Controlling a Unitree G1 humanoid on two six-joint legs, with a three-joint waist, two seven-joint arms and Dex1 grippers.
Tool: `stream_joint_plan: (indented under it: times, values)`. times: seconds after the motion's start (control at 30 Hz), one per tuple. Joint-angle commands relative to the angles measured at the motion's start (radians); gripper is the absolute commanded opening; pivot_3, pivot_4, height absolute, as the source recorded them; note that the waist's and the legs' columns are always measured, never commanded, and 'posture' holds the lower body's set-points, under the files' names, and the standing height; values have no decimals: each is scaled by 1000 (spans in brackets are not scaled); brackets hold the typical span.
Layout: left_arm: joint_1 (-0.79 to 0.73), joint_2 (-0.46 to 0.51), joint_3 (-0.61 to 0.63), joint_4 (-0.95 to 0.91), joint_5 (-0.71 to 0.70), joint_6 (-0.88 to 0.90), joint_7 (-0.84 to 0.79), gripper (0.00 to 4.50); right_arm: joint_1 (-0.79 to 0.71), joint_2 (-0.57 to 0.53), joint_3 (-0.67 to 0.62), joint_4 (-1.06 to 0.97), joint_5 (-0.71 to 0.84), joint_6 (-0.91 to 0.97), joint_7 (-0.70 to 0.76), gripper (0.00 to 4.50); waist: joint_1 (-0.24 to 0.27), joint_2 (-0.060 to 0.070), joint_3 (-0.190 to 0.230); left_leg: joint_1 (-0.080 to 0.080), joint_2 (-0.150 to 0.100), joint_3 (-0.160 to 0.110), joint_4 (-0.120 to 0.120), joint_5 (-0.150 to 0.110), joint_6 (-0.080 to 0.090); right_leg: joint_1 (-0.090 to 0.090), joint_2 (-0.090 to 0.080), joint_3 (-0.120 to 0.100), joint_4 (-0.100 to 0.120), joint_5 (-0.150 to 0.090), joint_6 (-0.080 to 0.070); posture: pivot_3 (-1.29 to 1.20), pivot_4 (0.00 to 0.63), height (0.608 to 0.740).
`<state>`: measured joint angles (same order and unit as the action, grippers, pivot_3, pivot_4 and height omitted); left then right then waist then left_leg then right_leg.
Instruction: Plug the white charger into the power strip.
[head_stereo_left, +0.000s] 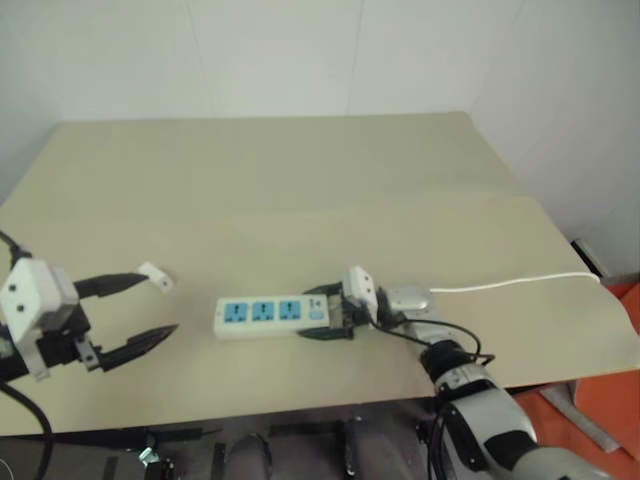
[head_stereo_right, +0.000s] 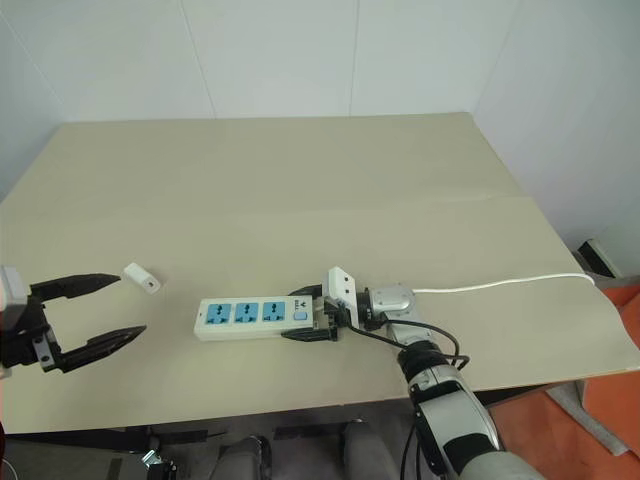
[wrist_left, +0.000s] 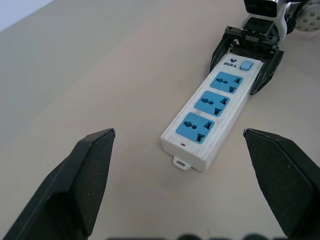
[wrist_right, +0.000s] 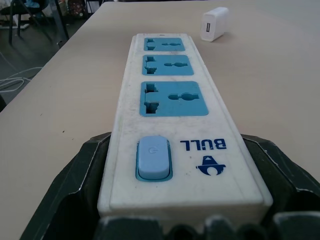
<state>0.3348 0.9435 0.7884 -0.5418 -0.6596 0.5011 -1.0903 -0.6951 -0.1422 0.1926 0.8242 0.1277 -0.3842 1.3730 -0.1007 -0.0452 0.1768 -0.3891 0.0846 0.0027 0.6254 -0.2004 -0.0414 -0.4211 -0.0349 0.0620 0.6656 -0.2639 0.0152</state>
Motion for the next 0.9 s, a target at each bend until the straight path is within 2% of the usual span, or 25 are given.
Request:
stream_joint_plan:
  times: [0.03,0.23,0.4,0.53,0.6,0.67,0.77,0.9]
  values:
    - [0,26,36,5,16,-10,-19,4500,-14,19,23,29,-18,-32,9,3429,0,0,0,0,0,0,0,0,0,0,0,0,0,0,0,0,150,740]
    - [-66,100,-3,81,58,-39,-61,4500,-32,26,16,77,-33,-54,-5,3429,0,0,0,2,0,0,0,0,0,1,2,2,0,1,1,0,150,740]
    - [-182,250,-105,257,173,-151,-138,4500,-46,32,7,100,-39,-62,-13,3429,-1,-1,-1,3,2,0,0,0,0,1,4,3,0,1,0,0,150,740]
    - [-410,442,-335,521,268,-340,-285,4500,-55,41,5,114,-45,-64,-24,3429,0,-1,-1,3,2,0,0,0,0,0,6,4,0,2,0,0,150,740]
    - [-577,488,-493,636,335,-439,-362,4500,-57,44,4,119,-47,-66,-26,3429,-4,-2,-1,3,2,0,0,0,0,0,7,5,-1,3,0,0,150,740]
    - [-773,478,-652,738,432,-532,-438,4500,-58,46,4,125,-50,-68,-28,3429,-4,-2,-1,3,2,0,0,0,0,-1,8,6,0,3,0,0,150,740]
    - [-1087,397,-890,911,567,-679,-519,4500,-59,47,3,128,-53,-69,-35,3429,1,-2,-1,3,3,0,0,0,0,0,10,6,1,3,0,0,150,740]
    - [-1362,303,-1128,1166,693,-910,-524,4500,-53,50,0,119,-54,-62,-49,3429,1,-3,-2,3,3,0,1,0,0,-1,11,7,2,3,0,0,150,740]
